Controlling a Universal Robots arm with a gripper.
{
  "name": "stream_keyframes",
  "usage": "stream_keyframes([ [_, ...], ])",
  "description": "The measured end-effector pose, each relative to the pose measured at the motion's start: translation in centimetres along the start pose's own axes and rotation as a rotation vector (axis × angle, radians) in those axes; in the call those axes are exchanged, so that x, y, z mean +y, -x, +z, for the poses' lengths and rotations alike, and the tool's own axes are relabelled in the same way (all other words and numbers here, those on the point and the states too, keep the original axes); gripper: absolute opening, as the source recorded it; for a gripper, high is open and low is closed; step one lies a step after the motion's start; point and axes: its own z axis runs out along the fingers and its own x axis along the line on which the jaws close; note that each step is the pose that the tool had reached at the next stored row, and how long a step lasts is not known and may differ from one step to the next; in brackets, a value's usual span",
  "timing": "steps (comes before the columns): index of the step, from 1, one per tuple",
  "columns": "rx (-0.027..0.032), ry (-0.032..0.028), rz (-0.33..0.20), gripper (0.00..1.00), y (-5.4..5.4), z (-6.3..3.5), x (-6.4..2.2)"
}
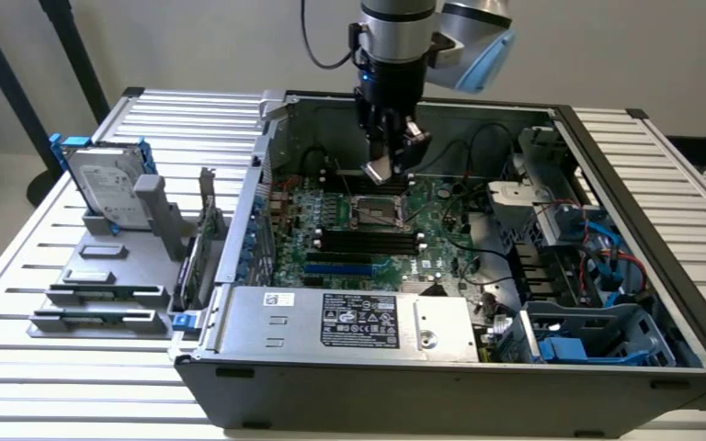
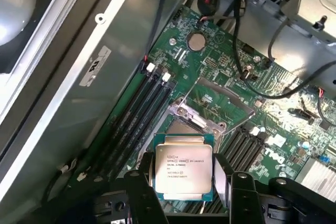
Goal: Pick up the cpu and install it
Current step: 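Place the cpu into insertion slot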
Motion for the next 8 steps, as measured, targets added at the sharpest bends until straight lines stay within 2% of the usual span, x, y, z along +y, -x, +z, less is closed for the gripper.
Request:
stream_keyframes([
  [8,-0.011,0.0017,0.145,0.55,0.0,0.27,-0.02],
])
